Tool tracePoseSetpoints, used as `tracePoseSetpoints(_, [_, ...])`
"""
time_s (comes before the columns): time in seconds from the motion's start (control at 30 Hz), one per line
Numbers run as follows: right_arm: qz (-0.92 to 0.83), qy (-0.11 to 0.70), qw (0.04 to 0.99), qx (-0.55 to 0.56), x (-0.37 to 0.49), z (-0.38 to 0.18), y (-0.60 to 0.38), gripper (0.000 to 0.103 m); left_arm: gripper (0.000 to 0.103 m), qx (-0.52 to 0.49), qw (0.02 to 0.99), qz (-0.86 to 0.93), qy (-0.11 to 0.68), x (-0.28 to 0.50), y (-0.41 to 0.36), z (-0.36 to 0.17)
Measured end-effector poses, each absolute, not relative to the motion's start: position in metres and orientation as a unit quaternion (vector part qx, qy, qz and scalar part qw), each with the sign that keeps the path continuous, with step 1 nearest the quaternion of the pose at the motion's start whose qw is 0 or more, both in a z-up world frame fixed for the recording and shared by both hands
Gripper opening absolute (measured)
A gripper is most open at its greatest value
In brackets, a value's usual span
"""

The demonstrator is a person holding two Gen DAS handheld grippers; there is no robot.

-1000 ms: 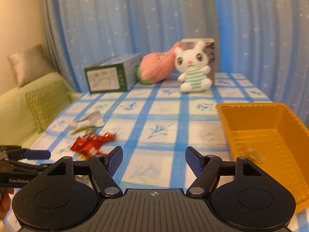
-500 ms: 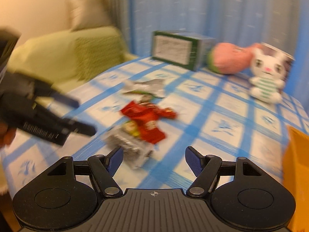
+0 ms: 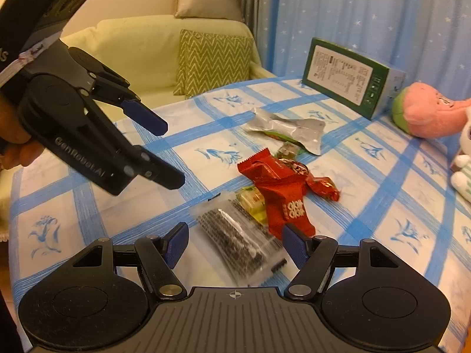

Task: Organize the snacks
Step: 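Grasp the clear seaweed snack packet with the right gripper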

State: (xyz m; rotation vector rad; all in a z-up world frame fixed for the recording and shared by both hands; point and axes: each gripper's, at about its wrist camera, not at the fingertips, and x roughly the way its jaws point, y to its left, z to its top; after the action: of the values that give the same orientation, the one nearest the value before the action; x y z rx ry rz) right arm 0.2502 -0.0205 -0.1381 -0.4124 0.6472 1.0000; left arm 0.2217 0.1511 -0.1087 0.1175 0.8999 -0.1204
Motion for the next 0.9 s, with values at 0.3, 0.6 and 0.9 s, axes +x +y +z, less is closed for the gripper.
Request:
tracePoseSetpoints(0.3, [0.465,0.339,0.795,-0.19,0.263,-0.143,-0.011,0.044,0.07,0.048,0.896,-0.054,0.439,0.226,0.155,-0.111])
tracePoseSetpoints(0.6, [0.472,0.337,0.792,-0.191,0.256,-0.15,-0.006,0.043,0.07,0.035,0.901,-0.05,0.429,0.228,0.154,-0.105])
tracePoseSetpoints(0.9, [0.445,0.346,0.811,-0.158,0.255,-0.137,-0.02,0.039,0.07,0.019,0.904,-0.055,0.424,0.233,0.151,-0.106])
